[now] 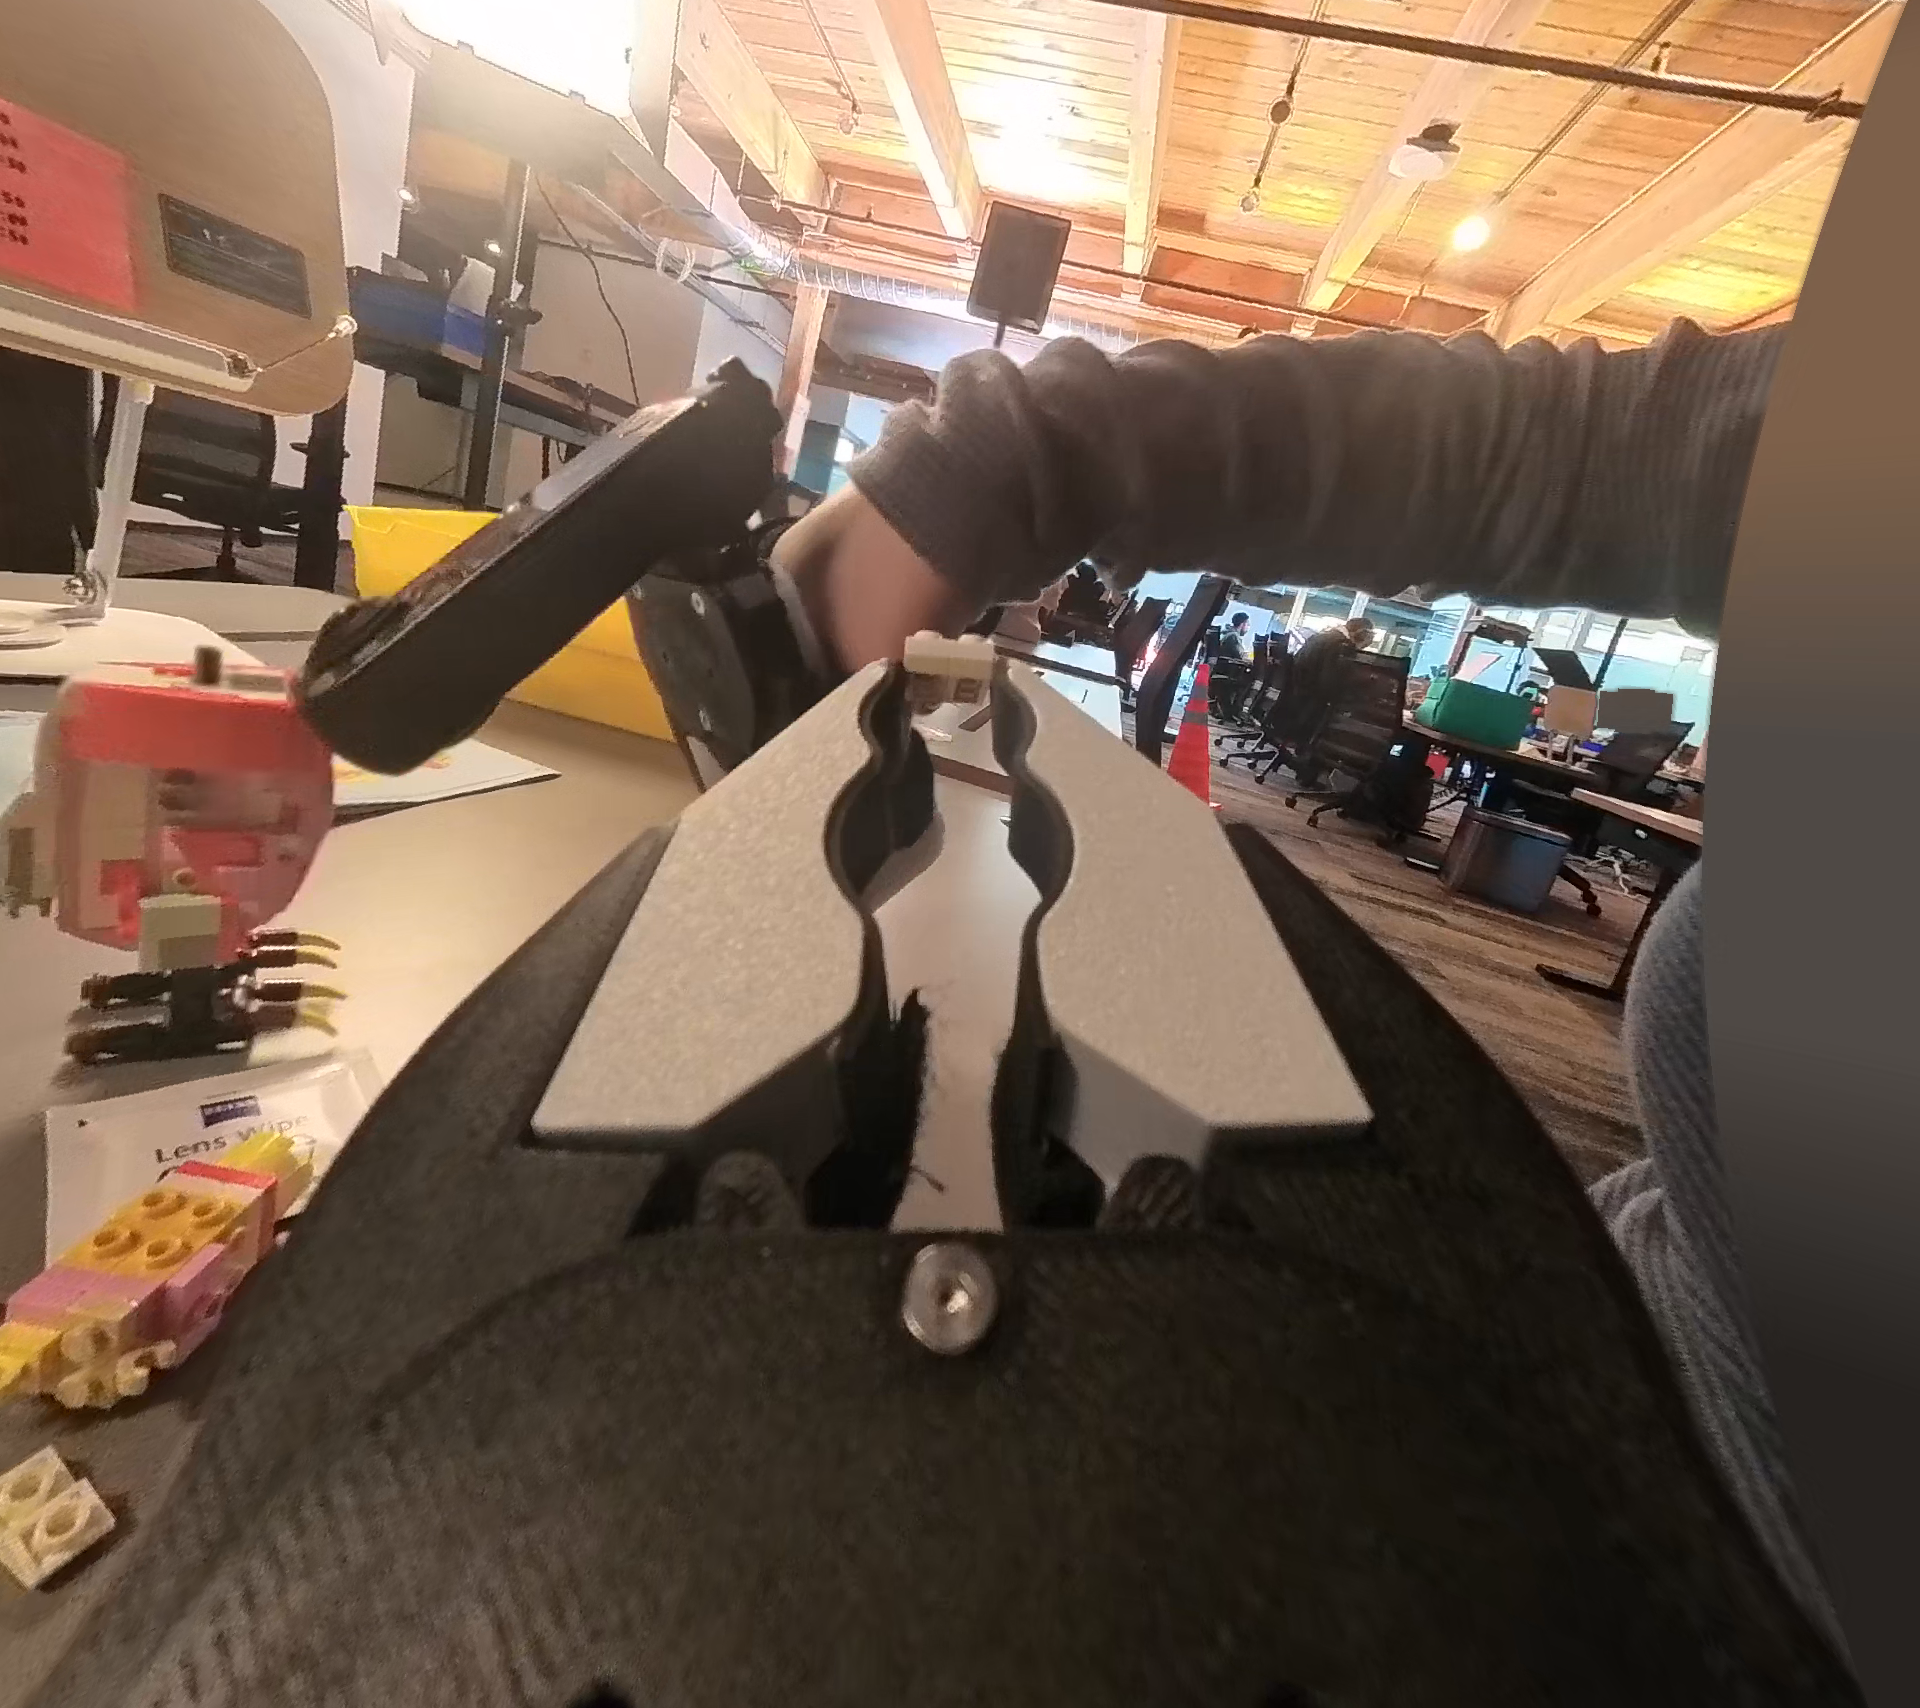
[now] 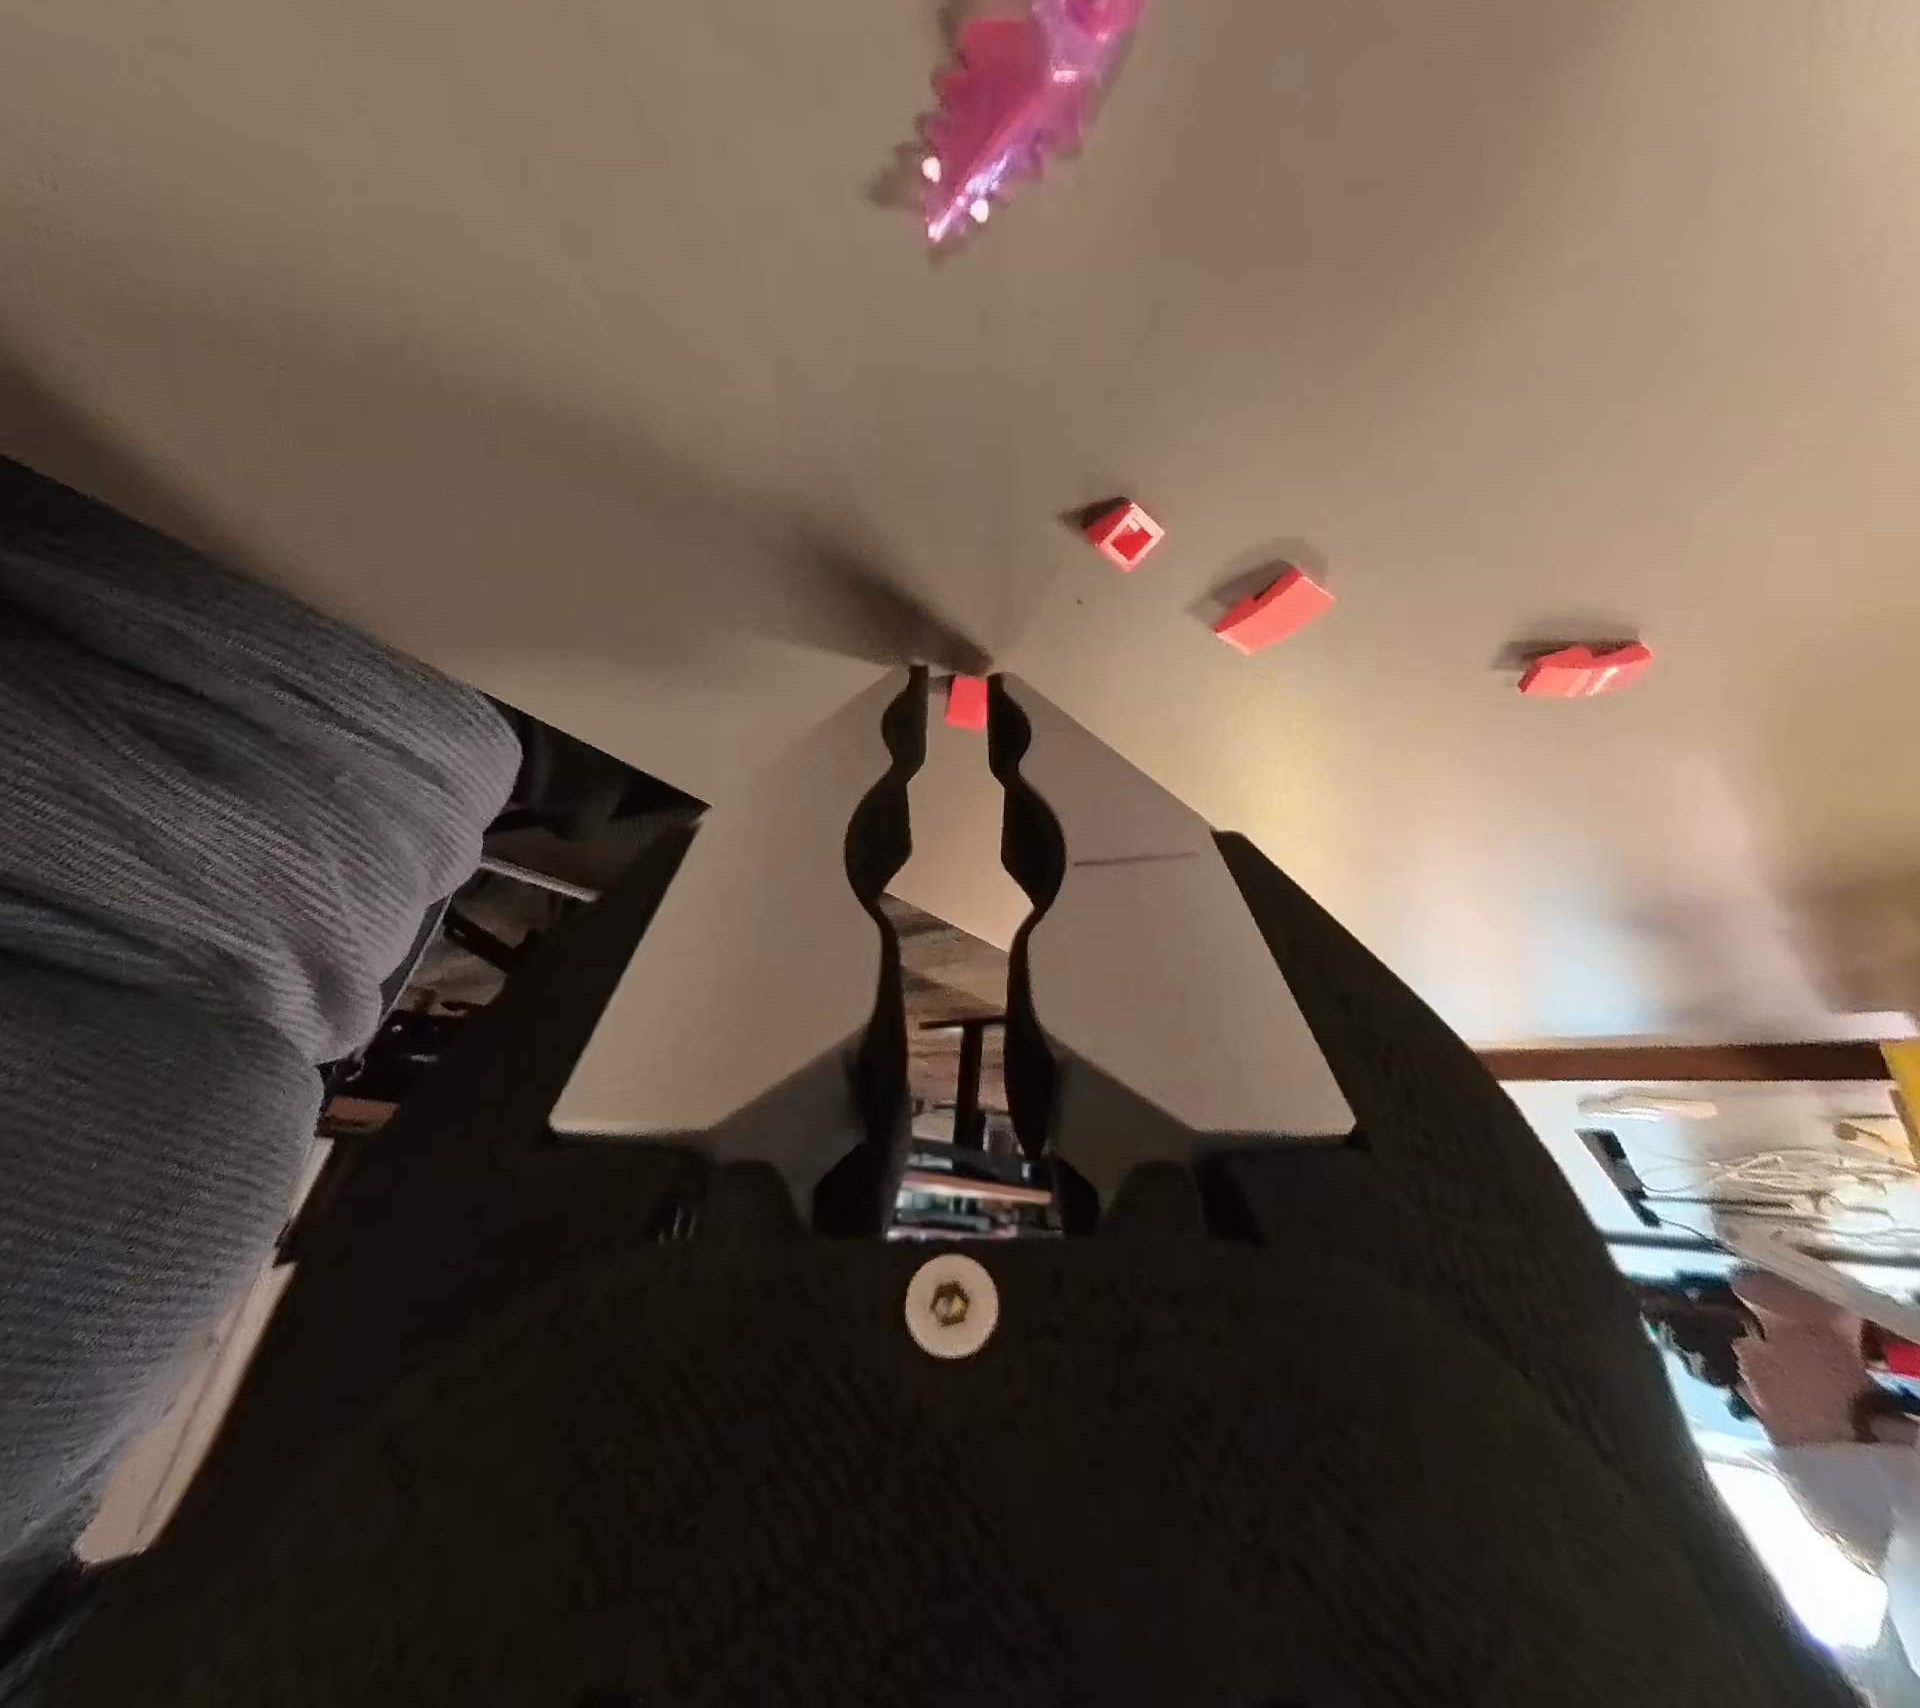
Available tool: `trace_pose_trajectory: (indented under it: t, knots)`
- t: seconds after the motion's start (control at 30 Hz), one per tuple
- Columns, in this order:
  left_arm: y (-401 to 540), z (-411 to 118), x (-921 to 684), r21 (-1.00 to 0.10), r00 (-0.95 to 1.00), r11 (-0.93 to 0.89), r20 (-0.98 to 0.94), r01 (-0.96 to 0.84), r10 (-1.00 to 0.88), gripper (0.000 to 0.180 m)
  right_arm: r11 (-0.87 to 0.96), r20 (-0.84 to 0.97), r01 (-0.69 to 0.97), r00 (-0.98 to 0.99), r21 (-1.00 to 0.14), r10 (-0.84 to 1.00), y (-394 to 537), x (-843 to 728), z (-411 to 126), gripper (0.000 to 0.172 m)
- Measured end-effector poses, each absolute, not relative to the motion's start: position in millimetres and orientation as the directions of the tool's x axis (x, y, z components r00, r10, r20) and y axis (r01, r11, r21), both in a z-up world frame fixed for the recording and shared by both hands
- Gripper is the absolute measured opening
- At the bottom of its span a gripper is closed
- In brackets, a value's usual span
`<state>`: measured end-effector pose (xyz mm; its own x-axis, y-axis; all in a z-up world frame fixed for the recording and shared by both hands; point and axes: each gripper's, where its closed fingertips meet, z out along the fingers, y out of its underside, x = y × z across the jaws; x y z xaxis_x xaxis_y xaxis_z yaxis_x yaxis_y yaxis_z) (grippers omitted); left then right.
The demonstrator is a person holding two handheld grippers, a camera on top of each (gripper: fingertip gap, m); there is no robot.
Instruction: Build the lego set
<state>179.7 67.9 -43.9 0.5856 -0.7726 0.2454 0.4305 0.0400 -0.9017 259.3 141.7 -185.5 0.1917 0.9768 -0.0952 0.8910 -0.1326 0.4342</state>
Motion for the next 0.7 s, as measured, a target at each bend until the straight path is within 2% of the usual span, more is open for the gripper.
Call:
trace_pose_trajectory:
  t: [0.17, 0.5, 0.7]
  knots:
    - [68, -44, 180, -0.902, 0.585, 0.039, 0.245, 0.430, -0.773, 0.013, -0.120, -0.096, 0.869, 0.188, 0.481, 0.978, 140, 266, -187, 0.009]
    - [68, -44, 181, -0.903, 0.583, 0.037, 0.245, 0.429, -0.775, 0.013, -0.137, -0.096, 0.875, 0.204, 0.464, 0.974, 142, 266, -187, 0.004]
    - [68, -44, 181, -0.903, 0.580, 0.035, 0.245, 0.428, -0.776, 0.013, 0.009, -0.128, 0.890, 0.055, 0.455, 0.990, 136, 272, -187, 0.003]
